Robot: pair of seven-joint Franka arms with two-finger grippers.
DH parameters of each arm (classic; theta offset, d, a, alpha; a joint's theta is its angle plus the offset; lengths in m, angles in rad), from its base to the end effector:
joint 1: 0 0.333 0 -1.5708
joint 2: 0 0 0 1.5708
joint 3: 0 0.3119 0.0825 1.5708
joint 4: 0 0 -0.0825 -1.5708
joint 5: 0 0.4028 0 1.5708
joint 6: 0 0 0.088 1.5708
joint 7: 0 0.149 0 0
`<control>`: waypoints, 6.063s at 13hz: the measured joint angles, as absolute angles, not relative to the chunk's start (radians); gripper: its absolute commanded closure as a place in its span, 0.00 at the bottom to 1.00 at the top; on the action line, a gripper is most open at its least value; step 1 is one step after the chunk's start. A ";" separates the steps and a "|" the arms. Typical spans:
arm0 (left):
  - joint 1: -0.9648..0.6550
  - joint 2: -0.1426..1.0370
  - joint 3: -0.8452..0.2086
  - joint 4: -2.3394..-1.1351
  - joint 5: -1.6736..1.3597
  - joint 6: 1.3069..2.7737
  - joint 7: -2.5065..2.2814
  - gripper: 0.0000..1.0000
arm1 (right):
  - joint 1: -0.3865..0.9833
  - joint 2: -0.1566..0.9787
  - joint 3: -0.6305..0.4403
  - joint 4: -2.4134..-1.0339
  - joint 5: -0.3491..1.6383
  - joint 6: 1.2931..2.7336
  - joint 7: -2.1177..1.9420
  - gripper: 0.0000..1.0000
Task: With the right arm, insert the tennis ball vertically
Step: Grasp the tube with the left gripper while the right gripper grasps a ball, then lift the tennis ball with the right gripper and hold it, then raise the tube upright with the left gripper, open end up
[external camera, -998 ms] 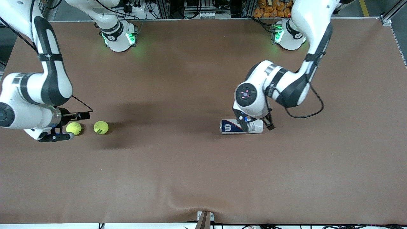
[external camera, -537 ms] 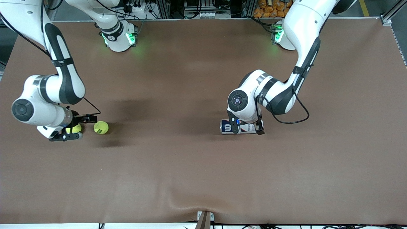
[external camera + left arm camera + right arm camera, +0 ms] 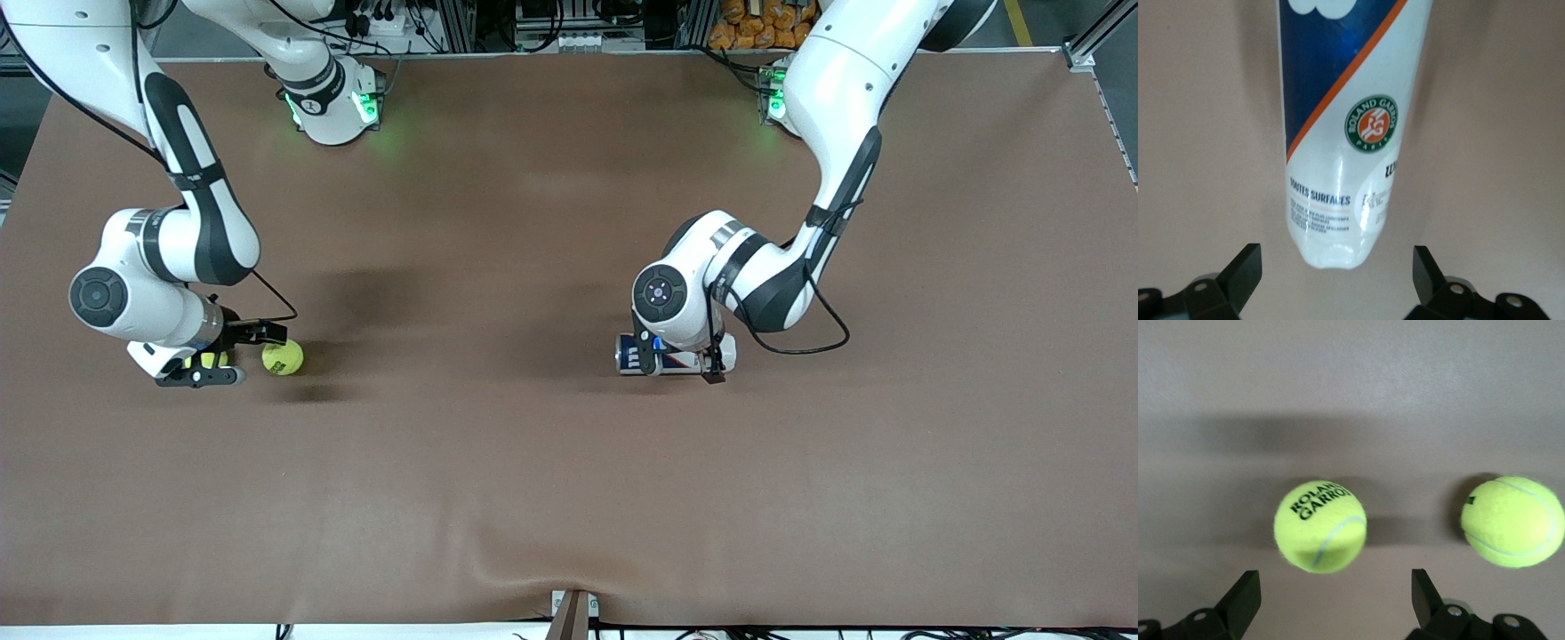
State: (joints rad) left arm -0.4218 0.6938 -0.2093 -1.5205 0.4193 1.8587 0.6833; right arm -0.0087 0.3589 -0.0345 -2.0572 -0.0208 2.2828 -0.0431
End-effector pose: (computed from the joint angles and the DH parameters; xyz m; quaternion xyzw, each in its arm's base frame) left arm 0.5772 -0.3471 0.1844 -0.7237 0.6598 0.1671 0.1137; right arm 0.5826 -0.0268 0.1902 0.9977 0.0079 -0.0670 0.0106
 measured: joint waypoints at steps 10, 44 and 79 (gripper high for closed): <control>-0.422 0.733 -0.208 -1.529 0.447 1.905 0.621 0.00 | 0.030 0.421 -0.044 -2.066 -0.021 2.348 0.008 0.00; -0.445 0.789 -0.206 -1.551 0.566 1.936 0.569 0.08 | 0.008 0.332 -0.043 -1.175 0.014 1.237 0.079 1.00; -0.458 0.787 -0.324 -1.477 0.520 2.327 0.270 0.23 | -0.017 0.346 -0.044 -1.187 0.019 1.258 0.078 1.00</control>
State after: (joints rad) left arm -0.4579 0.7872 -0.3238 -1.4771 0.5197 2.3268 0.2698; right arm -0.0170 0.3459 -0.0437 -1.1867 0.0185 1.2579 0.0775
